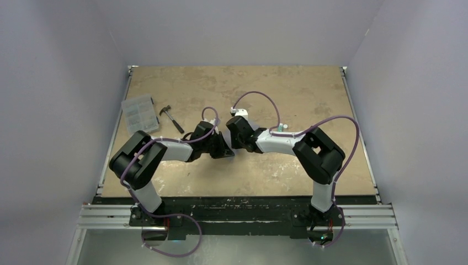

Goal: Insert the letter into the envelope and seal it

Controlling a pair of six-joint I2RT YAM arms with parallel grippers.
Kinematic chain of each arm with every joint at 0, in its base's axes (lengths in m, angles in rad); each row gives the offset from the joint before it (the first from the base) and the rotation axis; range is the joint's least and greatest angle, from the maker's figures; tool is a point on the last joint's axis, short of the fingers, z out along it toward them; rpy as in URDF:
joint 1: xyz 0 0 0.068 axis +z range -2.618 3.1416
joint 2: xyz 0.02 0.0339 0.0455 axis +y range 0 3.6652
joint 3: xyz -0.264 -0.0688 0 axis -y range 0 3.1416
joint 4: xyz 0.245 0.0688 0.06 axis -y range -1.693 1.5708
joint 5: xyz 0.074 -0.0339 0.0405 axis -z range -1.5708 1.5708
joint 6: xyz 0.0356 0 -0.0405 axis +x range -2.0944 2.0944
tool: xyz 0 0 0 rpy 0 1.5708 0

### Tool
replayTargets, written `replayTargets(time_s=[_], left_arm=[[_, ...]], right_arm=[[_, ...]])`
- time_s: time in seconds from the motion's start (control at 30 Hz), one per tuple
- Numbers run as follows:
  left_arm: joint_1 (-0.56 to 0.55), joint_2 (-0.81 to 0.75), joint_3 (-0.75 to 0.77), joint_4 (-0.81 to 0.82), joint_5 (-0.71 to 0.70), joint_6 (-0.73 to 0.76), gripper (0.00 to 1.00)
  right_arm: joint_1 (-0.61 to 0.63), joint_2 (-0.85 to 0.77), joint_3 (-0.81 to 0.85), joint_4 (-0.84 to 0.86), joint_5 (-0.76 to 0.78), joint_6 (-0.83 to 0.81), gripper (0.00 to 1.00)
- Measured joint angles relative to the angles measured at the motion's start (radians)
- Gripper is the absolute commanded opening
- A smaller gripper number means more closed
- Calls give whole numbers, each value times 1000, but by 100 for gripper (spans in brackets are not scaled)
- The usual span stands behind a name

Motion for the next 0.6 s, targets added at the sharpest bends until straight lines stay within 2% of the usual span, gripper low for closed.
replayTargets(time_s=[0.27,0.6], left_arm=[[3,8,-42,74,9,-11,0],[18,21,-64,128,35,-19,0]], right_arm=[[2,48,87,-82,42,-14,8],[-34,103,164,-114,77,-54,6]])
